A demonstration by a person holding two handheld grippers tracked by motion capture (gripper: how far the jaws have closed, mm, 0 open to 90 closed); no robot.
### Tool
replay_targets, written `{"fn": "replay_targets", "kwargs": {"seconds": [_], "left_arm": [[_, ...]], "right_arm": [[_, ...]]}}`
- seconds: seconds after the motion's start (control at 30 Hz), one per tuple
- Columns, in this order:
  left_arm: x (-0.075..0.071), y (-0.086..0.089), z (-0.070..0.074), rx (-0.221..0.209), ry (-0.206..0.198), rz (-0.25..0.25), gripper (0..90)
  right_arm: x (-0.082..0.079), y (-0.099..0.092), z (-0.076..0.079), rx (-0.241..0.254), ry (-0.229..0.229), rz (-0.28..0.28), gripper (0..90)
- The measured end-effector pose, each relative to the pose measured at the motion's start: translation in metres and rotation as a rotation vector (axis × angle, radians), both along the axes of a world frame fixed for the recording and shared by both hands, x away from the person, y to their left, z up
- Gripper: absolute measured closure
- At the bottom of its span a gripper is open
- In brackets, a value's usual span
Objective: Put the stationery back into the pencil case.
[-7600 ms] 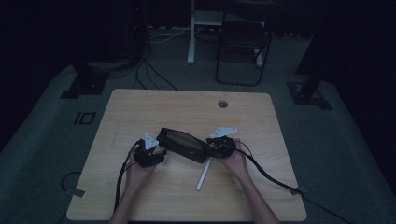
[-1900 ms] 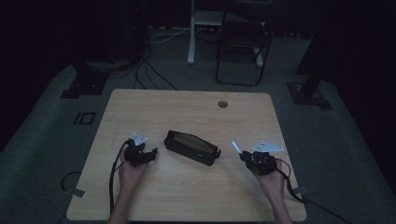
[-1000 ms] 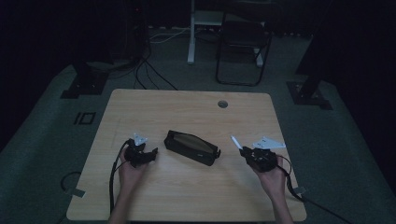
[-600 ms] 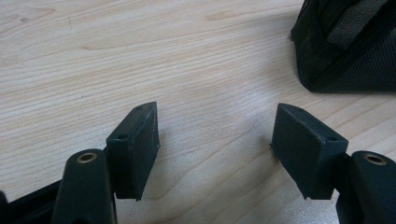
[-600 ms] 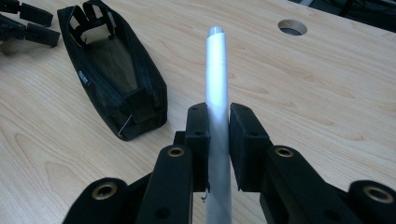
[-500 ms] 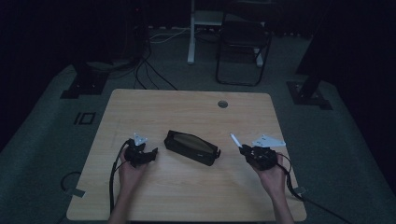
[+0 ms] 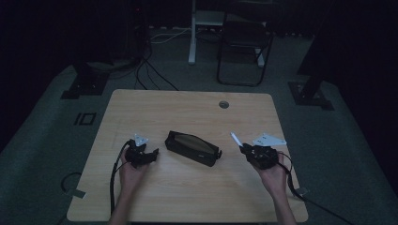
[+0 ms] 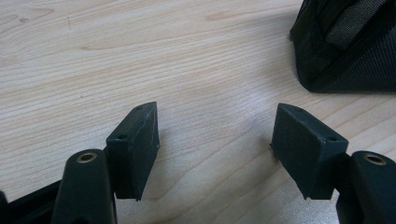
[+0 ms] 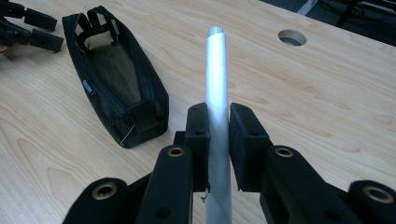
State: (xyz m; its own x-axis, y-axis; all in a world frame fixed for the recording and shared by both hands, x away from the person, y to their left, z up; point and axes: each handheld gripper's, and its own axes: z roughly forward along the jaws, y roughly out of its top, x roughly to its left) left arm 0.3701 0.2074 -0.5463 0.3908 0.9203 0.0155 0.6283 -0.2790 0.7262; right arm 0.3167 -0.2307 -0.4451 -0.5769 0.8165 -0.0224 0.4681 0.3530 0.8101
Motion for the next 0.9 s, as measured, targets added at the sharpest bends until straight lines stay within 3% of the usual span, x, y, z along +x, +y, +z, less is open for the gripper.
{"fn": "replay_targets", "kwargs": {"seconds": [0.9], "left_arm": [[0.0000, 0.0000, 0.0000, 0.000, 0.000, 0.000, 32.6]], "right_arm": [[0.0023, 0.0062, 0.0073, -0.002, -0.015, 0.016, 78.6]]}}
